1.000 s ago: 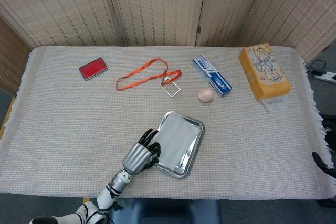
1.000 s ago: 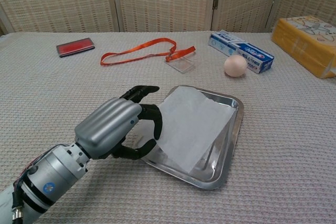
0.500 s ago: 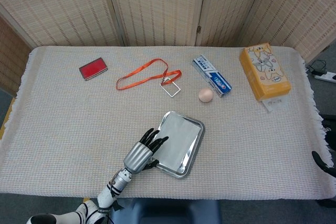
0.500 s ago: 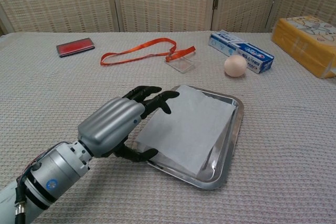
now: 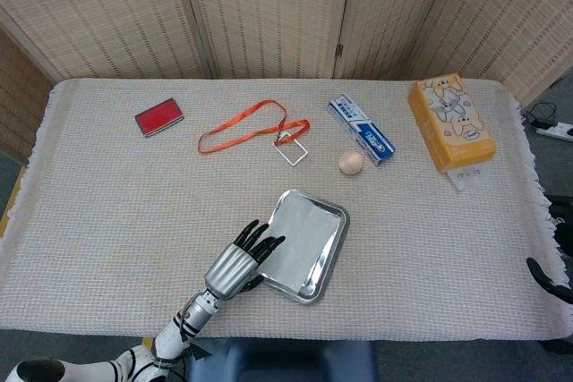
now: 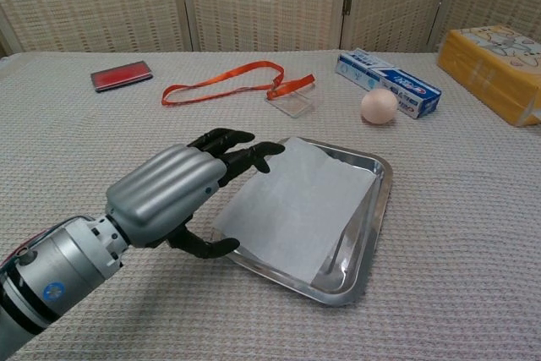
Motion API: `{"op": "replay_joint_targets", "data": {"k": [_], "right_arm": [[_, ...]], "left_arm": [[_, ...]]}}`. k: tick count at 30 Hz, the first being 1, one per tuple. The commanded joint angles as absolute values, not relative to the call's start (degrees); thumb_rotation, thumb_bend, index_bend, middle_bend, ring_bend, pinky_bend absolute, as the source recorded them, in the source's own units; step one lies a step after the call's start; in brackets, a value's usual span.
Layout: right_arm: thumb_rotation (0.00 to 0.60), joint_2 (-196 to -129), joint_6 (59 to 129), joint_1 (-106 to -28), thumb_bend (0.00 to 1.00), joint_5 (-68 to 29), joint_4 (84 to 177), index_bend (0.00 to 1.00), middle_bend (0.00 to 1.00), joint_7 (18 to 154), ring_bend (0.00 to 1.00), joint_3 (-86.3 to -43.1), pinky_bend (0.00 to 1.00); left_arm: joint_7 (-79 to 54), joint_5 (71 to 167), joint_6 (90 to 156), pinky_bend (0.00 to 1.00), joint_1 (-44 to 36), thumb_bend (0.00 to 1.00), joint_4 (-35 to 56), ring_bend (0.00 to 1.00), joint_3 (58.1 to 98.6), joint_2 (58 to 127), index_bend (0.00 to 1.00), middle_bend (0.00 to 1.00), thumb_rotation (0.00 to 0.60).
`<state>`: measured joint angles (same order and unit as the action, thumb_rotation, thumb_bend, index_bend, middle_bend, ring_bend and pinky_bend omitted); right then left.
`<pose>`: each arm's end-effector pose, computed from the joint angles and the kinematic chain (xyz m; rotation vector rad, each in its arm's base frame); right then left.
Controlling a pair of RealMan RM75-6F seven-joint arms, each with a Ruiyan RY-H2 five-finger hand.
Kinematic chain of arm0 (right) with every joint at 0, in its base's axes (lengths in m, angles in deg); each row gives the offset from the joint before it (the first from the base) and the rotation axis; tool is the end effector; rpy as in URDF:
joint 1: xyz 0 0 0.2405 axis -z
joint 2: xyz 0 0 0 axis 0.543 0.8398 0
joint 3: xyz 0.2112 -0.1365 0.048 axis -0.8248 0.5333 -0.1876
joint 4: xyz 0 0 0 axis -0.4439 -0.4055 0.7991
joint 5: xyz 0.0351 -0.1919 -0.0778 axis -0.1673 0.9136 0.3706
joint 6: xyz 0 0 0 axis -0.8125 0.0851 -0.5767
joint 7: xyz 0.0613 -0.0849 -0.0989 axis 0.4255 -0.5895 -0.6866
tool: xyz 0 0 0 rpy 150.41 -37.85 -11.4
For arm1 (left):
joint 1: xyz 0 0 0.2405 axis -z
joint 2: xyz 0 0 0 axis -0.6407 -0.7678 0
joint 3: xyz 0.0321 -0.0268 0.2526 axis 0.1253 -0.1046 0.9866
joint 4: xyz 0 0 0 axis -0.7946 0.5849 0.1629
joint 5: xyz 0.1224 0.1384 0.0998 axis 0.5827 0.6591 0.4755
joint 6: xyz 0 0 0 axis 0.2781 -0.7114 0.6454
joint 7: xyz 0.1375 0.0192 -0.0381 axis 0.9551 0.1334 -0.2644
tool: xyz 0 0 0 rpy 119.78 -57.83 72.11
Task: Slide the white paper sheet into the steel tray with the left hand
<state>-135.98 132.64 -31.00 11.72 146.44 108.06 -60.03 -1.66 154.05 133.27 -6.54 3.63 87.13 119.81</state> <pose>-0.3006 -0.1473 0.2375 1.2276 -0.8186 1.3119 -0.1284 0.2466 -0.0989 -1.9925 -0.6372 -1.3009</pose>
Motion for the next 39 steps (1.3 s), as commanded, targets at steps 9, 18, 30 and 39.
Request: {"op": "replay_joint_targets", "data": {"k": [9, 18, 30, 39], "right_arm": [[0.600, -136.1, 132.7, -31.0, 0.33, 12.8, 146.7, 0.00, 0.00, 107.6, 0.00, -59.5, 0.00], [0.600, -136.7, 131.4, -31.6, 0.33, 13.4, 147.1, 0.00, 0.00, 106.0, 0.00, -59.0, 0.00], [0.600, -137.0, 130.4, -32.0, 0.33, 13.4, 147.2, 0.00, 0.00, 105.5, 0.00, -58.6, 0.00], [0.600, -137.0, 130.2, -32.1, 0.33, 13.2, 147.1, 0.00, 0.00, 105.4, 0.00, -58.6, 0.00]], "left_arm": [[7.4, 148.1, 125.9, 0.27, -6.4, 0.35, 18.8, 0.04, 85.5, 107.5, 0.03, 0.33, 0.600], [13.0, 141.6, 119.6, 0.98, -5.5, 0.77, 31.1, 0.78, 84.6, 97.4, 0.19, 0.97, 0.600], [22.1, 125.4, 104.9, 1.00, 1.3, 0.95, 39.5, 0.89, 84.1, 91.8, 0.19, 1.00, 0.600], [25.0, 116.8, 103.9, 1.00, 5.4, 1.00, 39.8, 0.90, 84.0, 92.9, 0.15, 1.00, 0.600]]}}
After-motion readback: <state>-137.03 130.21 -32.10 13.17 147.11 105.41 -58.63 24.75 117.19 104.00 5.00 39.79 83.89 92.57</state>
